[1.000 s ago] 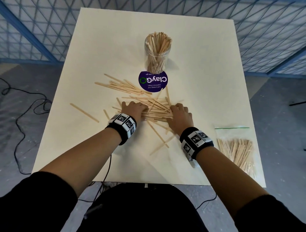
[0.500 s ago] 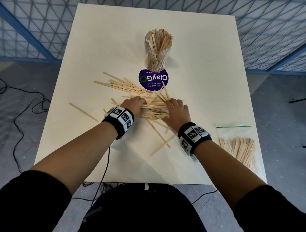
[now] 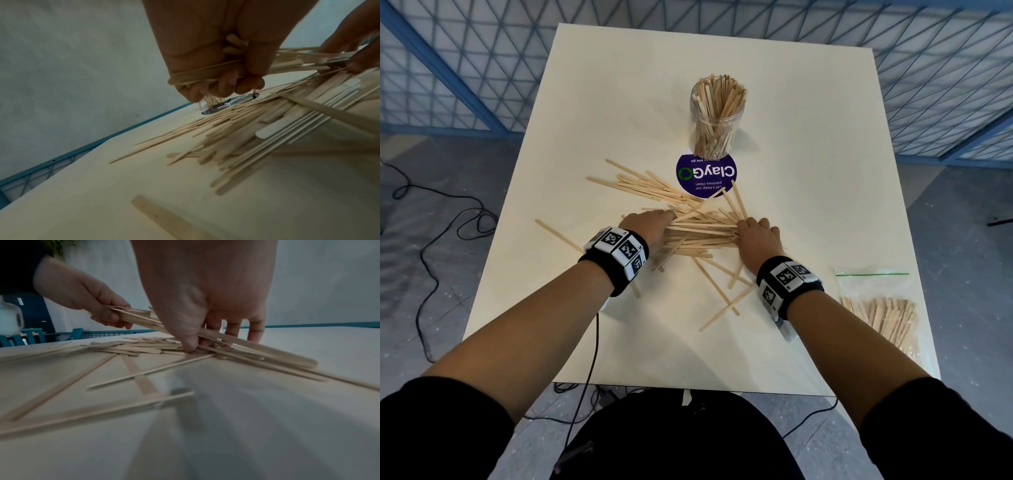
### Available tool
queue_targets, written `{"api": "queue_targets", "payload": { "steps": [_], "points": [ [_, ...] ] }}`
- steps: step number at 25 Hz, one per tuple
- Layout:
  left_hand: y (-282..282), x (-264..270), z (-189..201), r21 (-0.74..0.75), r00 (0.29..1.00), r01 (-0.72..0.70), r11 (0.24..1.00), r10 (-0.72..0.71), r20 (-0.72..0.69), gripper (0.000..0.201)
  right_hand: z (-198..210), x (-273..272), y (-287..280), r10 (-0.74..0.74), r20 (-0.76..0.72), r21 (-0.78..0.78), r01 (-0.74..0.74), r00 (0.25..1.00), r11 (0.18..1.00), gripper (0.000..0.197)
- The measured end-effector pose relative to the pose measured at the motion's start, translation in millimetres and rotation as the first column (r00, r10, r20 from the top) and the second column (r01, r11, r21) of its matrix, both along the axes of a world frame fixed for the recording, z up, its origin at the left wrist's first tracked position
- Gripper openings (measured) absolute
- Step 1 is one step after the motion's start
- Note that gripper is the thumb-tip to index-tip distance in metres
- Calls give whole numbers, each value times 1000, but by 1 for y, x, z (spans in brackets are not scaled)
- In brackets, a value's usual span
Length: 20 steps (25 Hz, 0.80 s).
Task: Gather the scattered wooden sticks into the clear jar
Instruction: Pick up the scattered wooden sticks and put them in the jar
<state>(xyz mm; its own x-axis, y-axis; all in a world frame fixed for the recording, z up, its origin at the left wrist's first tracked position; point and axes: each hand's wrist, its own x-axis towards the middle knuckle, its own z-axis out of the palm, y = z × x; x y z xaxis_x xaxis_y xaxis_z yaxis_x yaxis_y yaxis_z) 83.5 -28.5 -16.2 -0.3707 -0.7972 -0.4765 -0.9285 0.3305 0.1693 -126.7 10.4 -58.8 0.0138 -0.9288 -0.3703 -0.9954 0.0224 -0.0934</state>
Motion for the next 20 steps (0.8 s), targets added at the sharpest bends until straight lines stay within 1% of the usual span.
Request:
{"api": "queue_targets", "payload": {
  "steps": [1,3,5,7,11,14,16,18,20],
  "points": [
    [0,3,-1,8,1000,-3,1000,4,-26,29,0,0,-1,-5,0,-1,5,1000,1000,27],
    [0,8,-1,15,997,-13,1000,15,-73,37,2,1,-2,-17,9,-8,18,1000,1000,29],
    [0,11,-1,6,998,-14,1000,14,-64,42,6,2,-3,-21,31,-13,22,999,1000,33],
    [1,10,-1,-7,997,-46,999,46,-65,41,12,2,-2,-30,82,0,30,996,1000,34],
    [0,4,-2,35,976,-129,991,133,-172,33,21,3,0,-105,208,45,97,973,994,32],
    [1,-2,-1,84,959,-163,983,178,-223,33,23,2,-1,-153,251,86,135,956,987,35],
    [3,-2,-2,108,947,-161,981,185,-262,35,25,-1,0,-169,260,117,142,951,983,35],
    [4,1,-3,108,941,-156,982,181,-285,40,28,-4,3,-180,261,137,148,948,979,32],
    [4,3,-4,99,937,-181,979,202,-286,41,30,-7,7,-205,290,134,172,935,976,26]
  ]
}}
